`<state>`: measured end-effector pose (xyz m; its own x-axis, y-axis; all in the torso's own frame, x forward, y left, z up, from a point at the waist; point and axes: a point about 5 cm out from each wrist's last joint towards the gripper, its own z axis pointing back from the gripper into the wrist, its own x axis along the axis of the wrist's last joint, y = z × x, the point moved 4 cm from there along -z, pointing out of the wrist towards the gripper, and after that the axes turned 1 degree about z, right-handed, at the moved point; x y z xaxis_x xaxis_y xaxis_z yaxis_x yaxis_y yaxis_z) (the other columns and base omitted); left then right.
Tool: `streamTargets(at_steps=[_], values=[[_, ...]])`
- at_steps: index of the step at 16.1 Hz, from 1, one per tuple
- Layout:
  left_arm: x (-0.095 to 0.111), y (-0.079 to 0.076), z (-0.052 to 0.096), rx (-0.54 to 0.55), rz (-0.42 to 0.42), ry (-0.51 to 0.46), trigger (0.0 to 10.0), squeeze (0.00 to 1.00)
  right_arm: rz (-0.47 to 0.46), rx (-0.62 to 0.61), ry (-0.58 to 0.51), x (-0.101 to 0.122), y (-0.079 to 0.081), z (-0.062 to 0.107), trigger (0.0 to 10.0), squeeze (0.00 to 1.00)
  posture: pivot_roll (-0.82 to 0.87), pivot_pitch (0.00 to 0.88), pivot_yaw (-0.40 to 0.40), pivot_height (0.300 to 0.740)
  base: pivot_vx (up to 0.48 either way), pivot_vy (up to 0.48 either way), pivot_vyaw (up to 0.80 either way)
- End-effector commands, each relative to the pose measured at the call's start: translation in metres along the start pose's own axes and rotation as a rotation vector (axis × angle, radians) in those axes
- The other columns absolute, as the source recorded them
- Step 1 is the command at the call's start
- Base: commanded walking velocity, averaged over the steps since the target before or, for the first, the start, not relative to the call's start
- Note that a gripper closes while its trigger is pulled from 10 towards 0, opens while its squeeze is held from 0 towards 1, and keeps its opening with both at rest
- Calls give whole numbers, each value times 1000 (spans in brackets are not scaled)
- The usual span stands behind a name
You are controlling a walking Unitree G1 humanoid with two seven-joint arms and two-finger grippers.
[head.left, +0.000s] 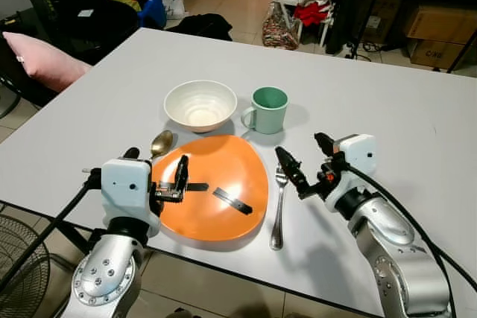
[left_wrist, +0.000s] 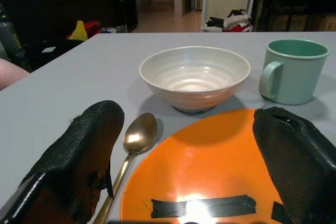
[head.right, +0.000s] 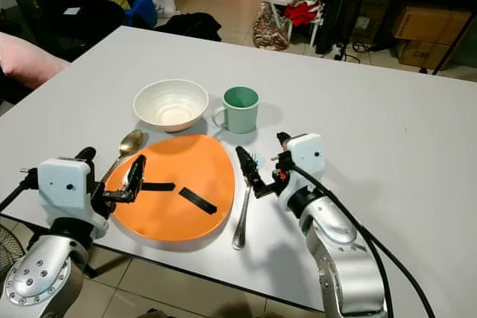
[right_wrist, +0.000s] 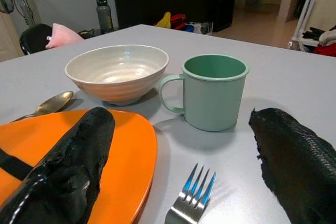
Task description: Setting the table
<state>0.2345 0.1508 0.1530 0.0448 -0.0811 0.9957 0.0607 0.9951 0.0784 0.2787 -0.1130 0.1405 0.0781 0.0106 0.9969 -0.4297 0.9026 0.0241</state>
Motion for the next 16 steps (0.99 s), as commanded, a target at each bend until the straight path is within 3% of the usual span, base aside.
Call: streamTargets(at_steps=[1,16], values=[[2,-3,1,-14,-6,-5,10000,0,9,-11,10,-1,-1,2,10000,0,-56,0,17,740,0,0,0],[2,-2,-2,-19,-15,-2,10000,0,4,-13,21,-1,-3,-1,10000,0,-55,0,13,740,-275,0,0]])
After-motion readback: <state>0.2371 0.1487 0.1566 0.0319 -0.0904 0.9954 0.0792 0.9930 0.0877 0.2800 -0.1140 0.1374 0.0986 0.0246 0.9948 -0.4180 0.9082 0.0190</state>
